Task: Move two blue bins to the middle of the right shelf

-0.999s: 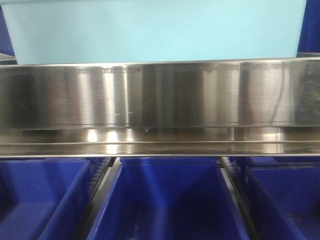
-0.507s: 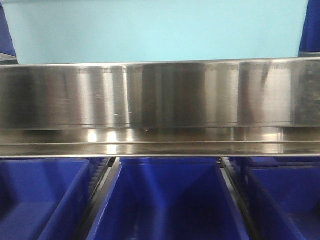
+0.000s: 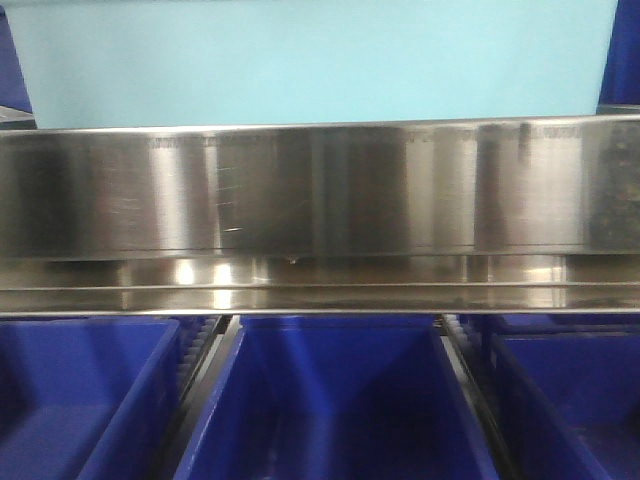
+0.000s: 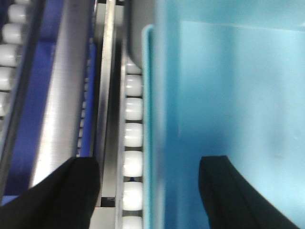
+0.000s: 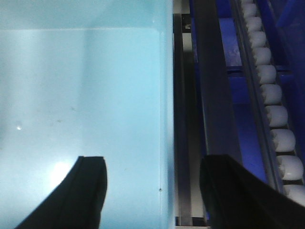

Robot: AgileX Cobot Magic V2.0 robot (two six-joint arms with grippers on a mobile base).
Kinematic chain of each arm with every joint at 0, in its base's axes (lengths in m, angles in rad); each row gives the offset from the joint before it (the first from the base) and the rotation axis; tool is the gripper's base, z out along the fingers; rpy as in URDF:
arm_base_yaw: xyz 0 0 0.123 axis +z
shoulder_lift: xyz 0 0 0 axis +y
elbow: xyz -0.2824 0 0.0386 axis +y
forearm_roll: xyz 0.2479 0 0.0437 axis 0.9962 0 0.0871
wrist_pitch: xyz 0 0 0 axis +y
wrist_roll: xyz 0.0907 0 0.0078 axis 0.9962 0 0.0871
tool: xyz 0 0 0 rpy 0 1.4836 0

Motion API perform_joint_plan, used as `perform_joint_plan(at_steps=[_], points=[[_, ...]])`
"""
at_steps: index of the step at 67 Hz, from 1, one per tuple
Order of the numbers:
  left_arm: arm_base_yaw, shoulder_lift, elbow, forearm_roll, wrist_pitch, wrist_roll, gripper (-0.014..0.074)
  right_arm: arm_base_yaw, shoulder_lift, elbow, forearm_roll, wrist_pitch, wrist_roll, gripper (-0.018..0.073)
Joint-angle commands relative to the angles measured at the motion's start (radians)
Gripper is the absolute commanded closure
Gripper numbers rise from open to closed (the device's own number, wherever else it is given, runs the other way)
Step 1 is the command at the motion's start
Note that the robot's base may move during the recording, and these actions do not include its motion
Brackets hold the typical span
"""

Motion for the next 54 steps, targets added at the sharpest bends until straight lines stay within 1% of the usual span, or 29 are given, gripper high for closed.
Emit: perform_joint_plan(at_steps=[1, 7, 12, 16, 19, 30, 47, 54], points=[[0.010, -0.002, -0.009, -0.017, 0.002, 0.008, 0.0238, -0.026, 0.000, -0.006, -0.011, -0.002, -0.025, 0.0241], [0.008, -0.002, -0.009, -0.020, 0.002, 0.010, 0.0238, -0.067, 0.000, -0.006, 0.012, -0.002, -0.033, 0.0241], [0.008, -0.002, -0.009, -0.035, 0.002, 0.010, 0.0238, -0.097, 0.000, -0.006, 0.077, -0.002, -0.061, 0.0241], [0.008, -0.002, -0.009, -0.044, 0.002, 0.026, 0.0238, -0.112, 0.001, -0.006, 0.135, -0.002, -0.091, 0.0241], [0.008, -0.002, -0.009, -0.044, 0.002, 0.026, 0.0238, -0.112, 0.005, -0.004, 0.152, -0.002, -0.105, 0.0241], [0.008, -0.002, 0.013, -0.044, 0.002, 0.046, 0.0238, -0.112, 0.013, 0.010, 0.148, -0.002, -0.107, 0.0241], [0.008, -0.002, 0.117, -0.044, 0.002, 0.048, 0.0238, -0.112, 0.013, 0.118, 0.138, -0.002, -0.107, 0.0241], [0.008, -0.002, 0.157, -0.067, 0.002, 0.048, 0.0238, -0.112, 0.013, 0.145, 0.138, -0.002, -0.107, 0.0241]])
